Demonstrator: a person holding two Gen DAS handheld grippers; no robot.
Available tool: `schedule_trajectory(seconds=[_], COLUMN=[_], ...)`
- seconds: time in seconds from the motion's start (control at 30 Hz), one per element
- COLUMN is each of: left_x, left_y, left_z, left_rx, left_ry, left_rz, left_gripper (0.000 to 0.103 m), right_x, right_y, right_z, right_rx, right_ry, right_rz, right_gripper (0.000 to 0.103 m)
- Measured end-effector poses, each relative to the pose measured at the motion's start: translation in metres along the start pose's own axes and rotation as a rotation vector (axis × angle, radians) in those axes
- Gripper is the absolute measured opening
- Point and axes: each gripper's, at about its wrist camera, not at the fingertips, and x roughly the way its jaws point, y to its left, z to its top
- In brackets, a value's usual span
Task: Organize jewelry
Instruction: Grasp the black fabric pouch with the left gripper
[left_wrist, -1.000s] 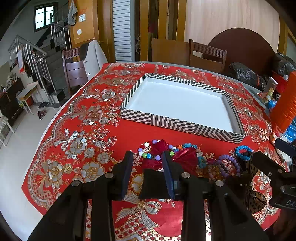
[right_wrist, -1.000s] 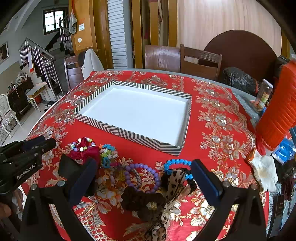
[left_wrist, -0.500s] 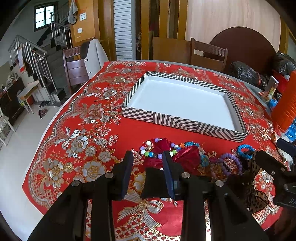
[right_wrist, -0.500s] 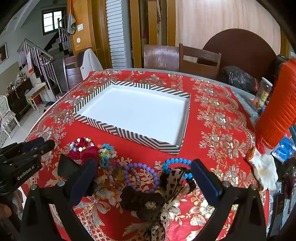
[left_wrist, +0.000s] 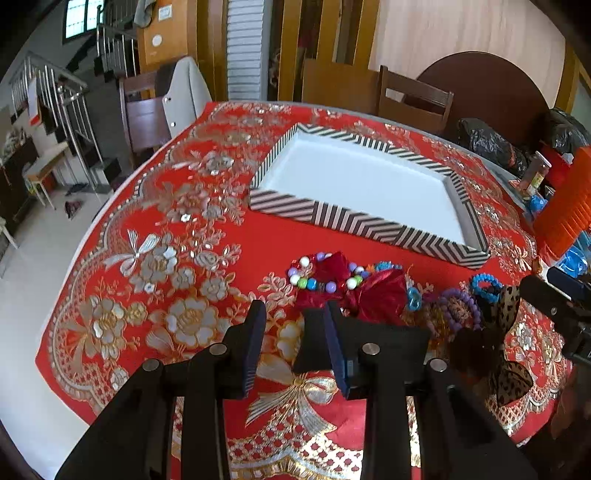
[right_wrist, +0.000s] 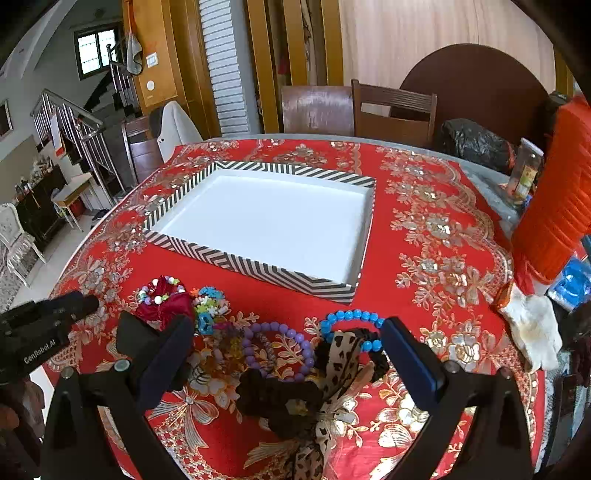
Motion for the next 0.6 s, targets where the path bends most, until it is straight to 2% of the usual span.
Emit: schedule_trajectory(seconds=[0.23, 0.47, 0.6], left_x=[0.001, 0.01, 0.014], left_y=[0.004, 0.005, 0.004], left_z=[-0.002, -0.004, -0.004], left_rx=[-0.015, -0.036, -0.041], left_ry=[0.018, 0.069, 0.082], left_rz=[-0.023, -0.099, -0.111], left_gripper=[0.042, 0.042, 0.042], right_x=[0.003, 0.004, 0.006], right_y=[-0.001, -0.001, -0.006], right_z=[0.0, 0.0, 0.0], right_rx=[-0.001, -0.002, 0.008], right_ry=[0.011, 0.014, 0.018], right_rz=[0.009, 0.008, 0.008], right_gripper=[0.103, 0.103, 0.103])
